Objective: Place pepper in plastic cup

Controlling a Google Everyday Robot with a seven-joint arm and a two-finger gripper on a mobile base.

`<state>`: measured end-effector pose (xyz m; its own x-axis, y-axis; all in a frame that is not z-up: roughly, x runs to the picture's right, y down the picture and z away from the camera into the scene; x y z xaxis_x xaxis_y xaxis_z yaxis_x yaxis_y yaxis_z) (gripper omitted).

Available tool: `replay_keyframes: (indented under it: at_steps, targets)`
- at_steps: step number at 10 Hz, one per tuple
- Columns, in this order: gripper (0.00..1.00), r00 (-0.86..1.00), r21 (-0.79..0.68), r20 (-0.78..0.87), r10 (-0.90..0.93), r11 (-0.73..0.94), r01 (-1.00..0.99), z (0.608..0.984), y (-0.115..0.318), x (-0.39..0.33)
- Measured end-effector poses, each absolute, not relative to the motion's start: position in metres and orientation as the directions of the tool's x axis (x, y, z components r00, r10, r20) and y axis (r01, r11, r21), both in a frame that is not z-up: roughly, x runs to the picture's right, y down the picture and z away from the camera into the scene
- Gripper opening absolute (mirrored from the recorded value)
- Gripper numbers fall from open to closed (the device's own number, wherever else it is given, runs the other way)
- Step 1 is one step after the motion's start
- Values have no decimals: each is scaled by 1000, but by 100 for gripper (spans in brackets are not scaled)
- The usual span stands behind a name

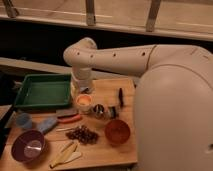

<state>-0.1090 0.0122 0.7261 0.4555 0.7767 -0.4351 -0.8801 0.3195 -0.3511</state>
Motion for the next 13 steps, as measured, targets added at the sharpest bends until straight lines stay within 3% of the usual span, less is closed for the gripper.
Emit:
replay_keyframes:
  at_steps: [6, 13]
  targets:
    - [68, 521, -401, -386, 761, 371, -838, 725, 22, -117]
    - [68, 594, -562, -249, 765, 385, -732, 737, 49, -154]
